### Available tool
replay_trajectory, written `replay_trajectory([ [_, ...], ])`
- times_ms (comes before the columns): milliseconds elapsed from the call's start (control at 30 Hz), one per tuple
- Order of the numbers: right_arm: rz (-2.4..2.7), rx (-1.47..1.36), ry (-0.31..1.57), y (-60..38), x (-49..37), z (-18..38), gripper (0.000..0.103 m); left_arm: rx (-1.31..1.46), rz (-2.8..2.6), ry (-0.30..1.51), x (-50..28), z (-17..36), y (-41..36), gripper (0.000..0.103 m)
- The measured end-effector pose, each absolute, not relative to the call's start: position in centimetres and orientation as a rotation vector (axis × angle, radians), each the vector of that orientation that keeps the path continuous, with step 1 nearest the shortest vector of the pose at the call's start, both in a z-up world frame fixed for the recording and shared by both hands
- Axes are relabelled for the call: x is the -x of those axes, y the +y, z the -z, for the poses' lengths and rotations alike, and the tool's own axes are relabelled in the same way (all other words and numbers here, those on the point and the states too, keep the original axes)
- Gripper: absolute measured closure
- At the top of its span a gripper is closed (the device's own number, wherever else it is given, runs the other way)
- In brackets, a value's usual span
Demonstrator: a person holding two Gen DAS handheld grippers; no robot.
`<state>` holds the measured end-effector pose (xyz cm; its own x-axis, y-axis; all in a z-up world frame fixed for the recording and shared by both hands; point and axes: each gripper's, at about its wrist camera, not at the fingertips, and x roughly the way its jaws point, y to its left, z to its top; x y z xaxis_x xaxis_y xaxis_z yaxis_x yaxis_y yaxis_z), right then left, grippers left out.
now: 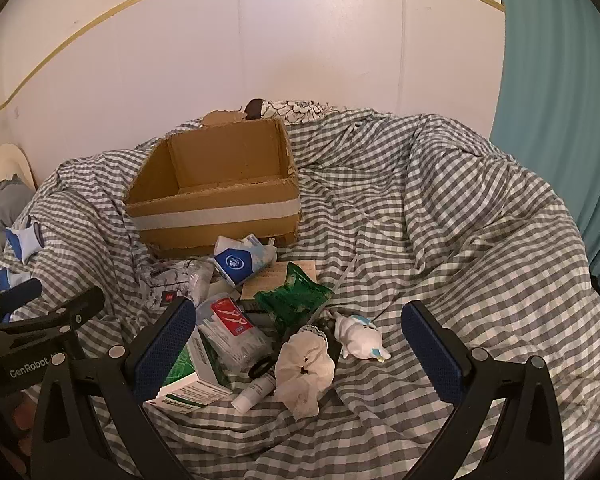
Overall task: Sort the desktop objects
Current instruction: 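Move both tools toward the pile of items below the cardboard box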
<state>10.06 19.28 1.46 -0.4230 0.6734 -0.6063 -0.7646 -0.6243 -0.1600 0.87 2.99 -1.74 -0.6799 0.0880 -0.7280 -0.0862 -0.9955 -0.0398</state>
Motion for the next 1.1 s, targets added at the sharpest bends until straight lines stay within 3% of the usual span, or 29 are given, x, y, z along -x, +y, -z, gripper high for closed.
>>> replay_trajectory([
  [1100,-2.071,0.823,0.242,20.5,-10.3,-0.6,0.0,1.311,-2.76,-0.017,-0.5,3.2,3.8,0.0],
])
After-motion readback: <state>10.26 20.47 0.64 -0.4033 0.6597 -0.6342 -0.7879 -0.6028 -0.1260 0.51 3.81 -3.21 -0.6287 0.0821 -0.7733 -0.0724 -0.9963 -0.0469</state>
